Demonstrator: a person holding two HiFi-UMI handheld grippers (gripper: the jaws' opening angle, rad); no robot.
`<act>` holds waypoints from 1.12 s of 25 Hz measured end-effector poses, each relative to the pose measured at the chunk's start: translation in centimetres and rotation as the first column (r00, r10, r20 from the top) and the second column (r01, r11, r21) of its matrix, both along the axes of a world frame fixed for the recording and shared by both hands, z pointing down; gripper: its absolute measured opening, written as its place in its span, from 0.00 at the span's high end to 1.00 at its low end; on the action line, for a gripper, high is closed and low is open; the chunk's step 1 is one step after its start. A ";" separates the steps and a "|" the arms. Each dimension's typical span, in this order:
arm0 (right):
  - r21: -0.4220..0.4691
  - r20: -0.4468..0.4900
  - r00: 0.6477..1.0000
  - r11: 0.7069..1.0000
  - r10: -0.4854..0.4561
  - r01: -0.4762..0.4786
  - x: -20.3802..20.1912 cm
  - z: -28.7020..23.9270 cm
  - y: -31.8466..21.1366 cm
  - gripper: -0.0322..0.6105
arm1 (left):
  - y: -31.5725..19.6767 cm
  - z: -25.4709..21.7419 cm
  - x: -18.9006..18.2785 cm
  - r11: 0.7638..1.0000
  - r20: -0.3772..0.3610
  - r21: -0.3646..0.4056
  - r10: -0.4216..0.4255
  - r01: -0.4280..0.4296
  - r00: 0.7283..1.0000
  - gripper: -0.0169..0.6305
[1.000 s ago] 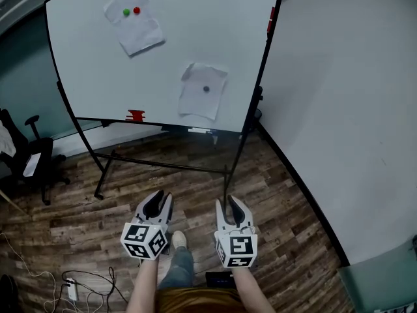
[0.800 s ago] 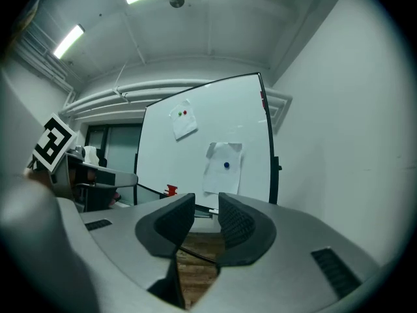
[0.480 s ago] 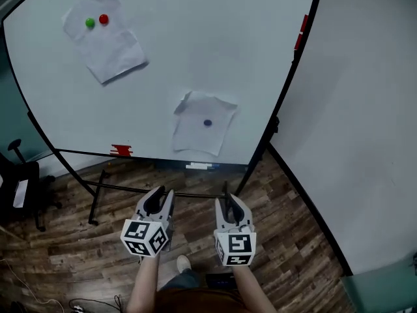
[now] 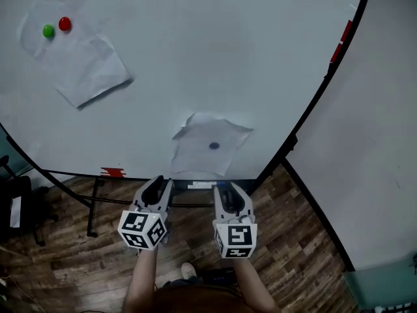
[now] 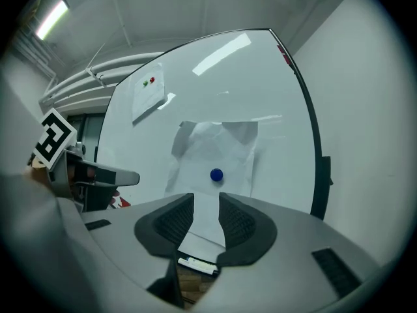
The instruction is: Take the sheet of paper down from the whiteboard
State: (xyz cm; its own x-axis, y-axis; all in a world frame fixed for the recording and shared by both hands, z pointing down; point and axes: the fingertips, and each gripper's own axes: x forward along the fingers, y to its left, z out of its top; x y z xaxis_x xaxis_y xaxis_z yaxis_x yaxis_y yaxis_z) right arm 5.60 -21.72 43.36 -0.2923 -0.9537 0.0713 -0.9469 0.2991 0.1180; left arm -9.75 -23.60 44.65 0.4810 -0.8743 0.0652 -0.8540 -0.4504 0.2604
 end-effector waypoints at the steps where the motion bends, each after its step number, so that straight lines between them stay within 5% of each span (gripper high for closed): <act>1: 0.001 0.000 1.000 1.000 0.003 -0.003 -0.1 0.0 -0.5 0.74 | -0.6 0.1 -0.1 1.000 0.000 -0.001 0.003 -0.003 1.000 0.80; 28: 0.019 -0.002 0.999 0.999 0.044 -0.044 -0.3 0.1 -8.2 0.73 | -7.9 -0.5 1.7 0.997 -0.011 0.032 0.068 -0.068 0.998 0.80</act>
State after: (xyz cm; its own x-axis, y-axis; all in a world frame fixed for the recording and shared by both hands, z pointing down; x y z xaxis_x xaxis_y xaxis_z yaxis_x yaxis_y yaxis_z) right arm 5.31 -29.88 43.42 -0.2502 -0.9667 0.0534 -0.9587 0.2551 0.1259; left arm -8.10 -31.53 44.11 0.5403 -0.8409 0.0320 -0.8177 -0.5157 0.2559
